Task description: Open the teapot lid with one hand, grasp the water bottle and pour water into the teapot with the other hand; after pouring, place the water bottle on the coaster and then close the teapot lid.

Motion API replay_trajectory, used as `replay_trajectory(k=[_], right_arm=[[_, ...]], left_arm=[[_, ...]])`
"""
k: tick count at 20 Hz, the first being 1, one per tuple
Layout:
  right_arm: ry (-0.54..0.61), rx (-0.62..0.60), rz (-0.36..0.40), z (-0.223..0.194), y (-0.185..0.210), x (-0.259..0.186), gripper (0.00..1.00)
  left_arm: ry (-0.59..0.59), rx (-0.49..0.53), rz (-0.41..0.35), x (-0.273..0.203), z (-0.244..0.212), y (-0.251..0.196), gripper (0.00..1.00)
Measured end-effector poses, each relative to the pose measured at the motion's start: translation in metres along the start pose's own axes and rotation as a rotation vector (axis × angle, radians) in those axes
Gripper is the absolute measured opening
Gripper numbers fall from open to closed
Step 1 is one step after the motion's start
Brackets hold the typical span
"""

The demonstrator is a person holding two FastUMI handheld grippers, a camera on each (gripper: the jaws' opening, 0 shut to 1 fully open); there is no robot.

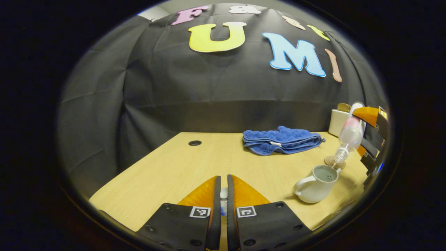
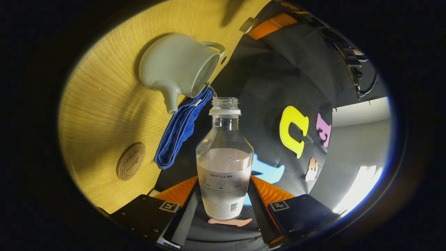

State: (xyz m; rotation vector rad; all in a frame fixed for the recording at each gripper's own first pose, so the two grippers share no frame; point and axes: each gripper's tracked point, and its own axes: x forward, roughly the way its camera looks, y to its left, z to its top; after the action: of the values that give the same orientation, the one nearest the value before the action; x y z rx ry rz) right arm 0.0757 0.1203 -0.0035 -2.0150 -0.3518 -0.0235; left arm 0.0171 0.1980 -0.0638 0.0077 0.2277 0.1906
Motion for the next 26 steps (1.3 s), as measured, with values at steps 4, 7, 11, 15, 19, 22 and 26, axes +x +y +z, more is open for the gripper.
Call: replay_trajectory(k=[4, 7, 11, 15, 19, 22, 26], right_arm=[[-0.009, -0.015, 0.003, 0.0022, -0.0004, -0.0008, 0.78], [-0.012, -0.022, -0.002, 0.0026, -0.0014, -0.0013, 0.78], [-0.015, -0.035, -0.012, 0.0041, -0.0029, -0.0027, 0.78], [-0.028, -0.053, -0.011, 0.0053, -0.0043, -0.0015, 0.78], [-0.035, -0.062, -0.001, 0.0044, -0.0052, -0.0014, 0.78], [-0.037, -0.074, -0.007, 0.0042, -0.0048, -0.0014, 0.78], [-0.042, -0.083, -0.017, 0.0041, -0.0052, -0.0002, 0.78]], left_arm=[[0.002, 0.003, -0.003, -0.0001, -0.0006, -0.0008, 0.13], [0.003, 0.005, -0.005, 0.0003, -0.0003, -0.0022, 0.13], [0.006, 0.005, -0.008, 0.0003, -0.0011, -0.0024, 0.13], [0.008, 0.007, -0.012, 0.0008, -0.0022, -0.004, 0.13], [0.011, 0.01, -0.015, 0.001, -0.0034, -0.0053, 0.14], [0.01, 0.013, -0.017, 0.0011, -0.0036, -0.0061, 0.13], [0.011, 0.016, -0.018, 0.0012, -0.0043, -0.0065, 0.14]])
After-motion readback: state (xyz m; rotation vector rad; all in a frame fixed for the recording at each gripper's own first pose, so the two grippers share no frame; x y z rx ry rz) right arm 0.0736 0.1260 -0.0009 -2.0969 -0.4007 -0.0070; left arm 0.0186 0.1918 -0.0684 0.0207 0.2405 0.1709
